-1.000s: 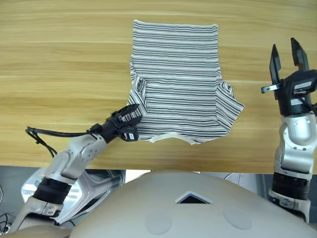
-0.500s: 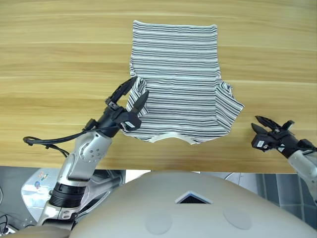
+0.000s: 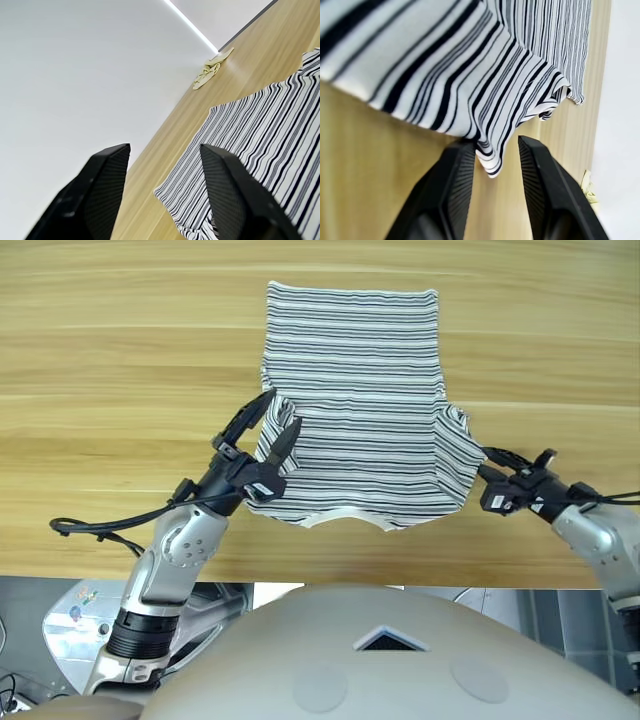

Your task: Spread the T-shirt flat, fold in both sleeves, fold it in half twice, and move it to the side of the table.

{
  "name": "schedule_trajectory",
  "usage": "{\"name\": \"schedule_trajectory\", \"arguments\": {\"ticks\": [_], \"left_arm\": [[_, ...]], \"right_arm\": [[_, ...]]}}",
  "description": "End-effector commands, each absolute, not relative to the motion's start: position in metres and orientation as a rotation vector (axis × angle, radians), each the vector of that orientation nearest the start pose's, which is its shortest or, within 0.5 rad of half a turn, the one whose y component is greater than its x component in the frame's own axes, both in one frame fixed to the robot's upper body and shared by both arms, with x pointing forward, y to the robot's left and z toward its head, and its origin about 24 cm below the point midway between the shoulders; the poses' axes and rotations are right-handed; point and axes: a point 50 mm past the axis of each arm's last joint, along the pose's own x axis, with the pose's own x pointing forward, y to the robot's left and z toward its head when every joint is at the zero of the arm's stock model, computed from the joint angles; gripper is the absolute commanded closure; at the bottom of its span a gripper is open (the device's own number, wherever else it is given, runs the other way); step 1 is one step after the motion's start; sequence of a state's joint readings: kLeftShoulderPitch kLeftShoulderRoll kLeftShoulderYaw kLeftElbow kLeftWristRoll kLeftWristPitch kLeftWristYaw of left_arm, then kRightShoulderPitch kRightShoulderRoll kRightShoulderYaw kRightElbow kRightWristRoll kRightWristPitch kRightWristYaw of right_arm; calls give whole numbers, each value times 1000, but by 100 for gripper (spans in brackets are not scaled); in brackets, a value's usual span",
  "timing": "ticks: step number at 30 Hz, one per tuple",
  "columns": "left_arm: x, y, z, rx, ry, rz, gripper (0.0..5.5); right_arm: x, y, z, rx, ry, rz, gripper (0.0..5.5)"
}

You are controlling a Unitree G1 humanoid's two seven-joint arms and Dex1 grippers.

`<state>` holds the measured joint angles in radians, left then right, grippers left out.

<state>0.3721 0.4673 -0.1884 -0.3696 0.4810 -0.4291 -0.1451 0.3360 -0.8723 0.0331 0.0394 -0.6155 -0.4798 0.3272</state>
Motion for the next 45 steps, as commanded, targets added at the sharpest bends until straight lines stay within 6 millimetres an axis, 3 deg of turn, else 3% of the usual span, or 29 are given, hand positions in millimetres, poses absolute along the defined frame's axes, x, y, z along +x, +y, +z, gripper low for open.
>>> {"name": "schedule_trajectory", "arguments": {"ticks": [1, 9, 18, 27, 35, 41, 45], "left_arm": [[158, 143, 69, 832, -337, -586, 291], [157, 140, 68, 820, -337, -591, 291], [156, 138, 68, 810, -344, -600, 290], [154, 138, 66, 804, -332, -616, 290], [155, 140, 64, 803, -329, -592, 290], [154, 139, 62, 798, -323, -597, 290], [154, 137, 63, 794, -327, -600, 290]], "right_arm": [[165, -277, 18, -1384, 282, 817, 395], [168, -281, 15, -1389, 282, 813, 395], [167, -275, 11, -1360, 263, 851, 544], [168, -269, 14, -1304, 218, 814, 544], [175, -252, 49, -1092, 30, 666, 544], [175, -249, 45, -1087, 43, 670, 544], [174, -232, 40, -1072, 19, 753, 544]]}}
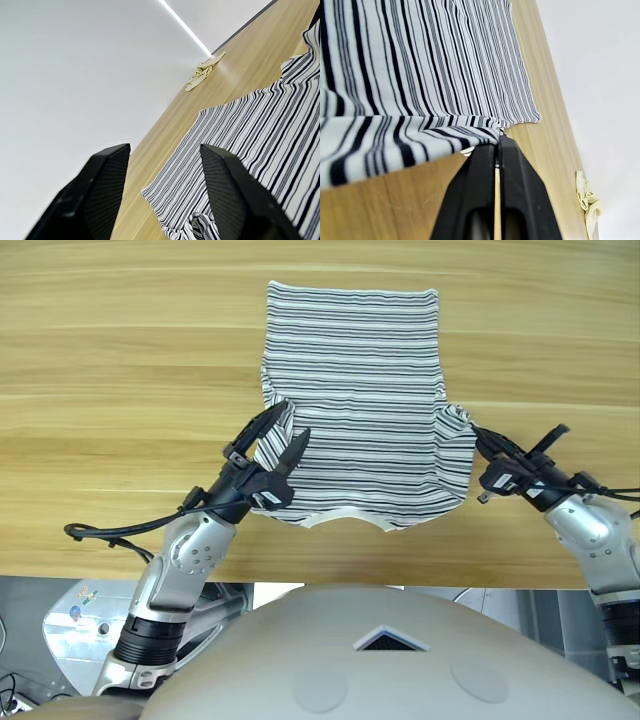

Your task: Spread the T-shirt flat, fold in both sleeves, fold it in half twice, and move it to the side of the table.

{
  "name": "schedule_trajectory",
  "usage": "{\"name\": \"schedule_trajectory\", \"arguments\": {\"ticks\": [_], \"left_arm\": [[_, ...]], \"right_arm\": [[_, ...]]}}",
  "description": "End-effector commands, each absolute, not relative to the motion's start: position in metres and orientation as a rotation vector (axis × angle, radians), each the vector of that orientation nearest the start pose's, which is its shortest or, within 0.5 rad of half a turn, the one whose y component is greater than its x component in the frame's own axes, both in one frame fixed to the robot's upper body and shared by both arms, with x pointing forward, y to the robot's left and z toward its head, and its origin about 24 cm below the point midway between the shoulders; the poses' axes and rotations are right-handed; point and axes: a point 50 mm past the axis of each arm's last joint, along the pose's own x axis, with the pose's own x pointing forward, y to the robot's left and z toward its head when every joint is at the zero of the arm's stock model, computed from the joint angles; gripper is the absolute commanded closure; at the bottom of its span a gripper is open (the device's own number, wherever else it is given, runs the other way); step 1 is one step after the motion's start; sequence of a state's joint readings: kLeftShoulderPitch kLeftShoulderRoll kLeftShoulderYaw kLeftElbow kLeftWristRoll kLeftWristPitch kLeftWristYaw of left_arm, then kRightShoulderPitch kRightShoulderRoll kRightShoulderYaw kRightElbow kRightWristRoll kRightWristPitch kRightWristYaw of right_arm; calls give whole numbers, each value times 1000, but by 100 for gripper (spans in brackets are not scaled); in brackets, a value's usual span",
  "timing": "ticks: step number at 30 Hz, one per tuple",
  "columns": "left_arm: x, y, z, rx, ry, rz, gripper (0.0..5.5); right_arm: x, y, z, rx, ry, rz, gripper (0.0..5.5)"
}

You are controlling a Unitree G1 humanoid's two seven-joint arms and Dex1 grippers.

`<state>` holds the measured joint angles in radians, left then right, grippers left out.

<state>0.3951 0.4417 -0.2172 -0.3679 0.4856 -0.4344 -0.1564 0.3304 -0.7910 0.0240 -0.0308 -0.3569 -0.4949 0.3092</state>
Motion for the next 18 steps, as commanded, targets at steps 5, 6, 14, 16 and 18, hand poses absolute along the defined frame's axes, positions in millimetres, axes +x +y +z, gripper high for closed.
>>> {"name": "schedule_trajectory", "arguments": {"ticks": [5, 6, 14, 16, 18], "left_arm": [[154, 136, 62, 791, -330, -606, 290], [155, 135, 61, 790, -329, -607, 290], [155, 134, 61, 785, -333, -607, 290], [155, 134, 61, 784, -334, -607, 290], [156, 134, 61, 783, -336, -606, 290]], "right_arm": [[169, -215, 27, -1059, 33, 845, 544], [168, -212, 25, -1057, 36, 861, 544], [166, -206, 12, -1066, 71, 923, 544], [166, -206, 10, -1073, 79, 933, 544], [166, -207, 10, -1080, 81, 942, 544]]}}
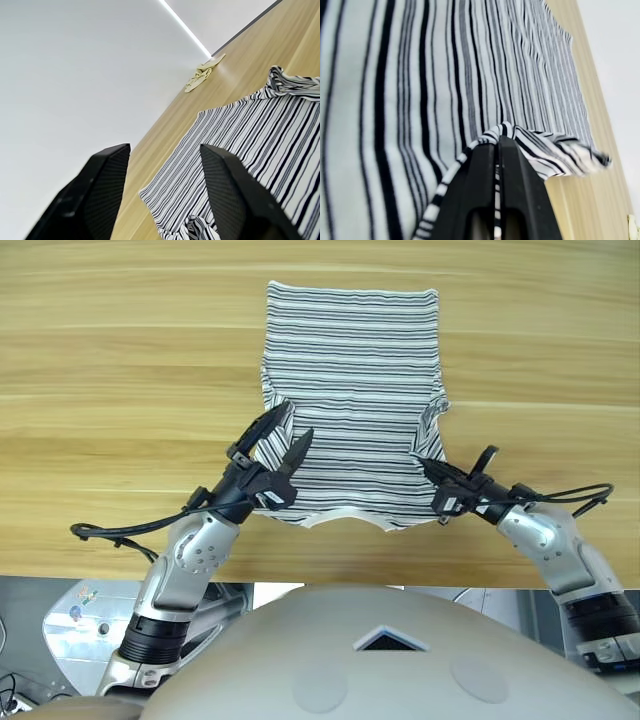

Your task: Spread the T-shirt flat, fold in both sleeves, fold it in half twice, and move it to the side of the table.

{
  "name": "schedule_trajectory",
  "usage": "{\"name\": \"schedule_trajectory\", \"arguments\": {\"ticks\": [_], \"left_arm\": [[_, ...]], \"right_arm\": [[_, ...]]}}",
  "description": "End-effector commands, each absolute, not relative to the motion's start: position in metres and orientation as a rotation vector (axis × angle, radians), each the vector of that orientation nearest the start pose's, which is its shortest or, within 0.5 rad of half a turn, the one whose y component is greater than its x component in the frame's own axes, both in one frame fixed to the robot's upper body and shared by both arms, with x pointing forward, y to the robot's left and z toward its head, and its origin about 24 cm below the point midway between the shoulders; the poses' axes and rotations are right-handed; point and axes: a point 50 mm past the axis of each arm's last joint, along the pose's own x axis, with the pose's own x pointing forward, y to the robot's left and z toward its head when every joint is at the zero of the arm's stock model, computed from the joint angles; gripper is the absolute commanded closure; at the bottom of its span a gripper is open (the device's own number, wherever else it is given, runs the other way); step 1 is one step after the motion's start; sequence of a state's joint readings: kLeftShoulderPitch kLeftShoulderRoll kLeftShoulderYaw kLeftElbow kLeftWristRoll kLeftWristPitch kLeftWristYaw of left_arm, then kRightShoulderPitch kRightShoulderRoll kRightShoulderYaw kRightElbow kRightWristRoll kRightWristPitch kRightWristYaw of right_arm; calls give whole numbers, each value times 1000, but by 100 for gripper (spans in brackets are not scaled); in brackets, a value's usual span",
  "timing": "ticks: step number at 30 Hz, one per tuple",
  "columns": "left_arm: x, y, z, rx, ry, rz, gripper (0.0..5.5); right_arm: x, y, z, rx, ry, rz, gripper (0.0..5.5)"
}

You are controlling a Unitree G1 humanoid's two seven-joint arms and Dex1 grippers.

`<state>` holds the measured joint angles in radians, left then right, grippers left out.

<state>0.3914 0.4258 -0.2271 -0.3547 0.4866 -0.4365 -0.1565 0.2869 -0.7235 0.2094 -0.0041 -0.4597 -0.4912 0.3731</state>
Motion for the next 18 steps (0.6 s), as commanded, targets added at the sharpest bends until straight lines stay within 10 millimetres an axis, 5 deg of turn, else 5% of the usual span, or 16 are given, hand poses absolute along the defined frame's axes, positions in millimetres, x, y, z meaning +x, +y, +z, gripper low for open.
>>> {"name": "schedule_trajectory", "arguments": {"ticks": [1, 4, 18], "left_arm": [[156, 133, 61, 783, -336, -606, 290], [156, 133, 61, 783, -336, -608, 290], [159, 137, 56, 795, -324, -604, 290]], "right_arm": [[166, -207, 9, -1086, 86, 952, 544], [164, -207, 7, -1105, 84, 1001, 544], [175, -210, 14, -1137, 8, 939, 341]]}}
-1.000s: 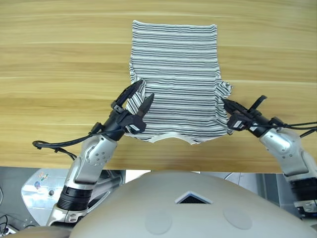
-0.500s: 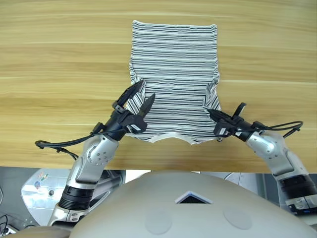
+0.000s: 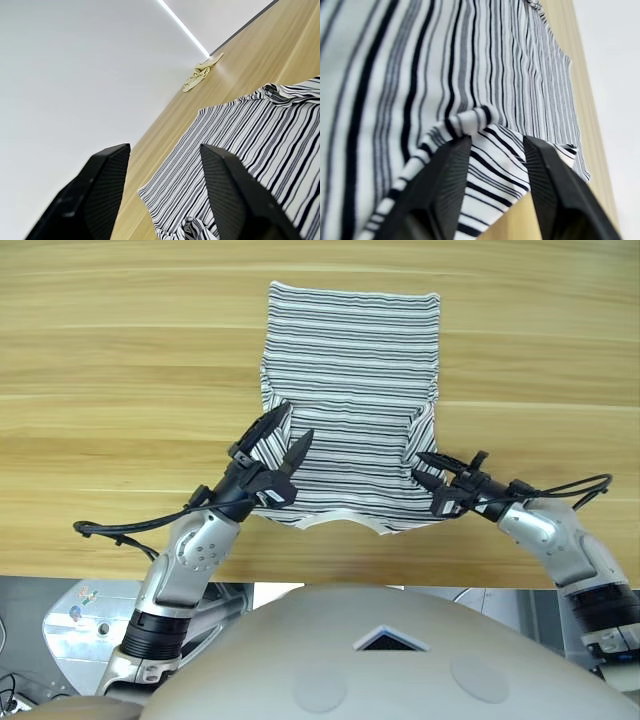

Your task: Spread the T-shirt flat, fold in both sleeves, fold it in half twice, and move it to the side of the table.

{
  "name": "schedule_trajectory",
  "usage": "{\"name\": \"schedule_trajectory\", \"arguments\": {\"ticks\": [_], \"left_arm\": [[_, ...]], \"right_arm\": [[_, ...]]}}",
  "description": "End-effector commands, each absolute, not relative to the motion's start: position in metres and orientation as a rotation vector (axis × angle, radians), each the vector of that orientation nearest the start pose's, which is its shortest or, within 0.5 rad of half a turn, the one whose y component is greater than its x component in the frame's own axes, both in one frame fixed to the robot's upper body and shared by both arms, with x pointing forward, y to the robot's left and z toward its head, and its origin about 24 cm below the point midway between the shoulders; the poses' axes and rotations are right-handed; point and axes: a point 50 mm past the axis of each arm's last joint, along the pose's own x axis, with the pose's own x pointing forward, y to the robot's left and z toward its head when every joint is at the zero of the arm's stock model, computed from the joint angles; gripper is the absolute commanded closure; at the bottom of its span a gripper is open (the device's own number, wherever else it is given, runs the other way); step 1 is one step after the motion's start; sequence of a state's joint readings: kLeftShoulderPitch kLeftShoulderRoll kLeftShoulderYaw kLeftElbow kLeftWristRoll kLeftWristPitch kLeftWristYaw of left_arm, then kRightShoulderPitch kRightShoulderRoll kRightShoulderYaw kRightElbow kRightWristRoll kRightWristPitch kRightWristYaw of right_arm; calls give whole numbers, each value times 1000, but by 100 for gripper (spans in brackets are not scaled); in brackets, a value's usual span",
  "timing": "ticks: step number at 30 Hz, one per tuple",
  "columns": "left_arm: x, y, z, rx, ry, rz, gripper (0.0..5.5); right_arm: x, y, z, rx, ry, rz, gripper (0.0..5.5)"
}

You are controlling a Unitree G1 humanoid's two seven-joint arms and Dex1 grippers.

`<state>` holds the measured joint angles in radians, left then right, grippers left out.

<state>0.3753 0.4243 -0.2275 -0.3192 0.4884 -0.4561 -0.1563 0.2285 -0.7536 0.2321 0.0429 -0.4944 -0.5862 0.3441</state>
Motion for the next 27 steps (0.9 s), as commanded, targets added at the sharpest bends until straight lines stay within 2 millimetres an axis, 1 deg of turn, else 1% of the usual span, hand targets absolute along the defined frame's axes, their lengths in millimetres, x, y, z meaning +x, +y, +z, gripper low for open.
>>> {"name": "schedule_trajectory", "arguments": {"ticks": [1, 5, 7, 9, 10, 12, 13, 14, 15, 17, 18, 19, 20, 22, 25, 27], "left_arm": [[159, 137, 56, 795, -324, -601, 290], [160, 144, 55, 812, -310, -581, 290], [163, 151, 59, 833, -314, -566, 290], [168, 166, 68, 859, -312, -524, 290], [171, 175, 71, 875, -306, -503, 290], [177, 198, 77, 949, -274, -457, 290], [178, 212, 80, 985, -248, -438, 290], [179, 229, 78, 1069, -190, -445, 290], [177, 244, 75, 1152, -121, -488, 290], [166, 269, 69, 1311, 26, -584, 290], [161, 277, 68, 1360, 77, -629, 290], [154, 279, 65, 1393, 119, -702, 290], [147, 277, 62, 1409, 145, -780, 290], [133, 266, 52, 1401, 180, -933, 290], [113, 246, 40, 1340, 205, -1134, 290], [108, 237, 37, 1310, 197, -1213, 290]], "right_arm": [[176, -211, 15, -1139, 5, 934, 341], [180, -212, 28, -1113, -45, 884, 341], [183, -209, 38, -1066, -99, 848, 341], [185, -208, 49, -1008, -143, 826, 341], [183, -207, 53, -983, -154, 835, 341], [176, -212, 60, -968, -156, 865, 341], [173, -217, 65, -960, -148, 869, 341], [171, -229, 70, -969, -123, 852, 341], [171, -245, 70, -1037, -61, 835, 341], [166, -280, 58, -1244, 112, 837, 341], [161, -291, 52, -1295, 173, 842, 341], [153, -295, 48, -1308, 210, 856, 341], [146, -295, 45, -1301, 226, 870, 341], [135, -290, 42, -1286, 224, 899, 341], [119, -286, 37, -1302, 258, 981, 341], [112, -280, 33, -1288, 261, 1022, 341]]}}
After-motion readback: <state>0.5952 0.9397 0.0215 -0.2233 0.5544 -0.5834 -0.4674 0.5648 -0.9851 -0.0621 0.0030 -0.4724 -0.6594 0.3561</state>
